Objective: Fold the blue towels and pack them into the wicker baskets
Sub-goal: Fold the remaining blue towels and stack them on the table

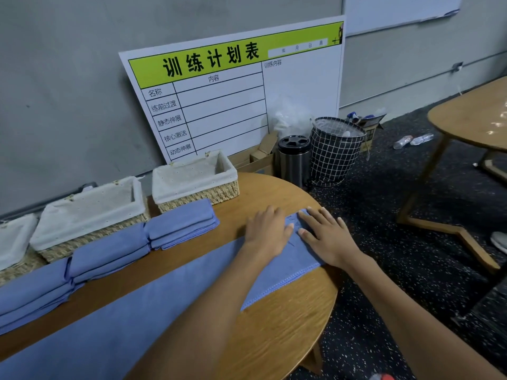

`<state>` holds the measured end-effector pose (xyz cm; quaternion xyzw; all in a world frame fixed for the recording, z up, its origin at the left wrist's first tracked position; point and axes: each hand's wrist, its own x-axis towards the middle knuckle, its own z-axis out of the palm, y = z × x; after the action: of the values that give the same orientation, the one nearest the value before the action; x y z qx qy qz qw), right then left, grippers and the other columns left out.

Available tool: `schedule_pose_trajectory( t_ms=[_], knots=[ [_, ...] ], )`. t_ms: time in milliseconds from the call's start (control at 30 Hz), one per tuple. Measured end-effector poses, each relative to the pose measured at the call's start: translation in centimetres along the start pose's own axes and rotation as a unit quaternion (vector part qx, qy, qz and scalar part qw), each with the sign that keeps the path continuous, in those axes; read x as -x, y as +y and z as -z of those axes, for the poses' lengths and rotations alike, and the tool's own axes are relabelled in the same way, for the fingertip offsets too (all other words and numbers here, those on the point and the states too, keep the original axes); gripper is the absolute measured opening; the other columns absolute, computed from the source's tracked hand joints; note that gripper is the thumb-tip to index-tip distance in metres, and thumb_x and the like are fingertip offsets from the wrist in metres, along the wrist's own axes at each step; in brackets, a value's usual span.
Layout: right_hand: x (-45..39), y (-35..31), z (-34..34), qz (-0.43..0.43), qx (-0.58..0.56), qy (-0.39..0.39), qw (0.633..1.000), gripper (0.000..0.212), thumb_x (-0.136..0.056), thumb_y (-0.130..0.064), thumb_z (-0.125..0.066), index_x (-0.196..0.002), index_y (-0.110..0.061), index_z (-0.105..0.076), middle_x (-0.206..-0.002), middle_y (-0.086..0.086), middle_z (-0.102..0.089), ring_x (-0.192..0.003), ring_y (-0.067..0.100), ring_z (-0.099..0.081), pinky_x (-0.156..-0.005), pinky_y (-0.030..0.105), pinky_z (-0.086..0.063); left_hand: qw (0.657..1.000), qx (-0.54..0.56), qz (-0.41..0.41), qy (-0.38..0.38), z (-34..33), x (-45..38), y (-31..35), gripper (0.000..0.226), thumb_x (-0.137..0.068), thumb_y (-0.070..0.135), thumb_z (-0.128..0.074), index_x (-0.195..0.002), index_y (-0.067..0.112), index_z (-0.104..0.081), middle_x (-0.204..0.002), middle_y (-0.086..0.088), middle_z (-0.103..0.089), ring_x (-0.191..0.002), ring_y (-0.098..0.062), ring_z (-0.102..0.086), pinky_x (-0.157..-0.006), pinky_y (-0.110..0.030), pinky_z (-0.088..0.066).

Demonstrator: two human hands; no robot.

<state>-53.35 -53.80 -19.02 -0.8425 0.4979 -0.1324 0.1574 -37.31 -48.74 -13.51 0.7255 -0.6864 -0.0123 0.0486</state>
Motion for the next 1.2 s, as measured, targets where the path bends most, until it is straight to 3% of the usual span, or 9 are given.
schedule_pose_trajectory(
  t_ms=[100, 200, 300, 433, 633, 767, 833, 1033, 1200],
  knots=[
    [0.1, 0.3, -0.3, 0.016, -0.093, 0.081, 0.992, 0.054, -0.099, -0.048, -0.043, -0.149, -0.028, -0.039, -0.151, -0.006, -0.043, -0.143, 0.021, -0.035, -0.115, 0.055, -0.027, 0.997, 0.071, -0.003, 0.003, -1.2, -3.1, 1.5, 0.041, -0.104, 0.041, -0.046, -0.136, 0.017, -0.054, -0.134, -0.007, -0.053, -0.122, -0.027, -0.050, -0.099, -0.044, -0.043],
    [0.5, 0.7, -0.6, 0.007, -0.208, 0.157, 0.965, 0.049, -0.093, -0.033, -0.061, -0.139, -0.020, -0.051, -0.129, -0.004, -0.060, -0.119, 0.016, -0.055, -0.104, 0.046, -0.042, 0.991, 0.134, 0.011, -0.013, -1.5, -5.5, 2.2, 0.023, -0.101, 0.036, -0.055, -0.112, 0.023, -0.069, -0.119, -0.003, -0.064, -0.113, -0.025, -0.057, -0.094, -0.043, -0.044],
    [0.7, 0.8, -0.9, -0.008, -0.190, 0.168, 0.967, 0.053, -0.092, -0.032, -0.066, -0.141, -0.022, -0.047, -0.126, -0.004, -0.058, -0.116, 0.016, -0.054, -0.107, 0.047, -0.038, 0.968, 0.245, 0.014, -0.052, -1.2, -7.1, 2.2, 0.009, -0.093, 0.021, -0.067, -0.085, 0.023, -0.063, -0.093, 0.000, -0.067, -0.092, -0.020, -0.062, -0.079, -0.035, -0.048],
    [0.6, 0.8, -0.4, -0.021, -0.146, 0.155, 0.977, 0.060, -0.091, -0.044, -0.064, -0.144, -0.023, -0.043, -0.117, -0.006, -0.056, -0.111, 0.016, -0.053, -0.105, 0.045, -0.038, 0.915, 0.396, -0.018, -0.072, -0.3, -7.7, 1.0, 0.025, -0.087, 0.006, -0.072, -0.084, 0.023, -0.055, -0.079, 0.001, -0.066, -0.071, -0.008, -0.057, -0.067, -0.024, -0.045],
    [1.7, 1.0, 1.2, -0.076, -0.115, 0.169, 0.976, 0.043, -0.088, -0.050, -0.064, -0.126, -0.030, -0.059, -0.098, -0.012, -0.065, -0.100, 0.016, -0.056, -0.097, 0.043, -0.039, 0.876, 0.482, -0.015, -0.010, 1.0, -7.1, -1.5, 0.022, -0.088, 0.014, -0.076, -0.095, 0.028, -0.060, -0.096, 0.006, -0.075, -0.082, -0.010, -0.067, -0.079, -0.033, -0.056],
    [2.7, 0.9, 1.6, -0.071, -0.268, 0.157, 0.948, 0.015, -0.089, -0.043, -0.067, -0.098, -0.030, -0.069, -0.086, -0.014, -0.070, -0.081, 0.008, -0.066, -0.076, 0.047, -0.056, 0.878, 0.477, -0.028, 0.020, 1.4, -6.1, -2.6, 0.025, -0.086, 0.013, -0.078, -0.096, 0.032, -0.064, -0.094, 0.009, -0.074, -0.059, 0.000, -0.056, -0.065, -0.025, -0.050],
    [3.3, 0.2, 2.2, -0.067, -0.315, 0.169, 0.932, 0.009, -0.092, -0.035, -0.068, -0.092, -0.027, -0.070, -0.087, -0.013, -0.071, -0.083, 0.006, -0.067, -0.075, 0.045, -0.057, 0.875, 0.482, -0.034, 0.027, 1.7, -5.6, -2.8, 0.026, -0.087, 0.013, -0.077, -0.099, 0.033, -0.065, -0.097, 0.007, -0.074, -0.069, 0.003, -0.063, -0.067, -0.021, -0.050],
    [4.5, -4.0, 3.9, -0.007, -0.392, 0.195, 0.899, 0.012, -0.094, -0.025, -0.067, -0.083, -0.021, -0.068, -0.082, -0.003, -0.070, -0.078, 0.017, -0.068, -0.069, 0.048, -0.055, 0.840, 0.542, -0.014, 0.020, 4.5, -3.1, -5.0, 0.030, -0.090, 0.011, -0.074, -0.116, 0.020, -0.065, -0.100, 0.001, -0.075, -0.071, -0.008, -0.065, -0.057, -0.018, -0.046],
    [5.0, -10.9, 4.5, 0.055, -0.409, 0.165, 0.896, 0.030, -0.096, -0.025, -0.064, -0.075, -0.004, -0.058, -0.066, 0.010, -0.053, -0.056, 0.015, -0.046, -0.053, 0.029, -0.037, 0.768, 0.639, 0.036, 0.018, 8.3, 1.2, -10.0, 0.030, -0.093, -0.004, -0.061, -0.114, 0.017, -0.067, -0.097, -0.014, -0.073, -0.075, -0.020, -0.068, -0.058, -0.025, -0.053]
  ],
)
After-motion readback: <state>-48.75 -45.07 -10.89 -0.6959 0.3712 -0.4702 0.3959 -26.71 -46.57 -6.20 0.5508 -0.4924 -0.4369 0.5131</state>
